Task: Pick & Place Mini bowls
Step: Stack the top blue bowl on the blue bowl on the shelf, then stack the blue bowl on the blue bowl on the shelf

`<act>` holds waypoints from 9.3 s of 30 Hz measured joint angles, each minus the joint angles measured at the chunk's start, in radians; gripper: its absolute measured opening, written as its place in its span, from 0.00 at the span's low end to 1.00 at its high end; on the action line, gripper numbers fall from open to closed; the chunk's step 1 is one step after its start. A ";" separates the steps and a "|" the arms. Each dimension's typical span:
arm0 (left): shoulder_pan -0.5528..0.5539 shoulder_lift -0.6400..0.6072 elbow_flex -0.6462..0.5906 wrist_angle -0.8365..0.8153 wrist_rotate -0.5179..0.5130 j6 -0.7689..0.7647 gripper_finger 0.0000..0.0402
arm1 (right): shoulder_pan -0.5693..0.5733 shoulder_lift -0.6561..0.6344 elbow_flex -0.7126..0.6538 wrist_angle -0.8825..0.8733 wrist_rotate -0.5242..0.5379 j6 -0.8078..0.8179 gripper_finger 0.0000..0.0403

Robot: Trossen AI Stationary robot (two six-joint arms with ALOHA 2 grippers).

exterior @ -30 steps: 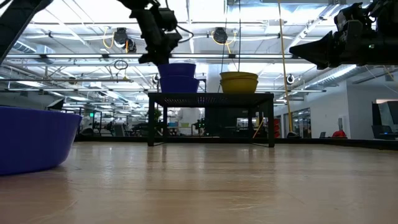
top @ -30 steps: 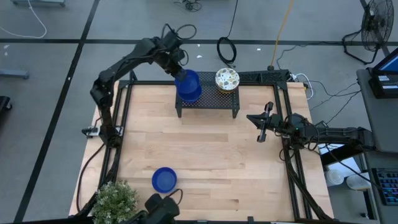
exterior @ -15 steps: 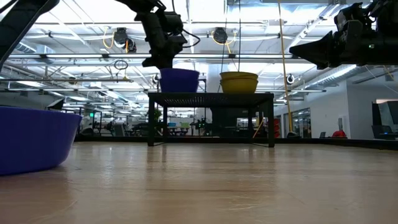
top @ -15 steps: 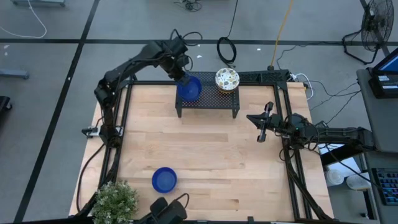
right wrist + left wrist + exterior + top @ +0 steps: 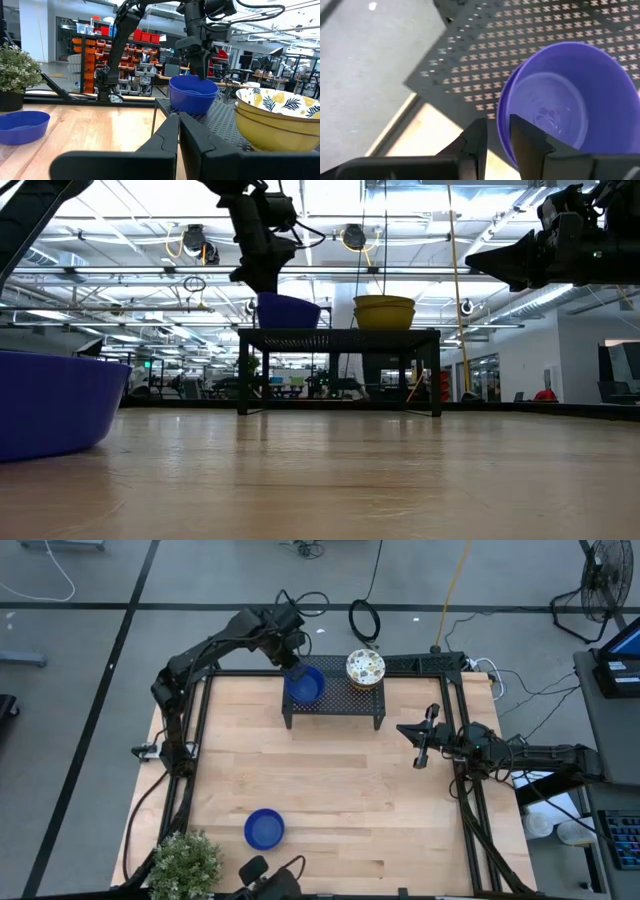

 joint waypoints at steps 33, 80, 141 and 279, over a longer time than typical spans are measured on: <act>-0.076 -0.502 -0.679 0.970 0.102 0.225 0.01 | 0.000 0.000 0.000 0.000 0.000 0.000 0.00; -0.020 -0.570 -1.259 1.592 0.146 0.204 0.01 | 0.000 0.000 0.000 0.000 0.000 0.000 0.00; -0.626 -0.649 -0.753 0.551 -0.215 0.017 0.05 | 0.000 0.000 0.000 0.000 0.000 0.000 0.00; -0.678 -0.047 -0.754 0.413 -0.082 -0.265 0.48 | 0.000 0.000 0.000 0.000 0.000 0.000 0.00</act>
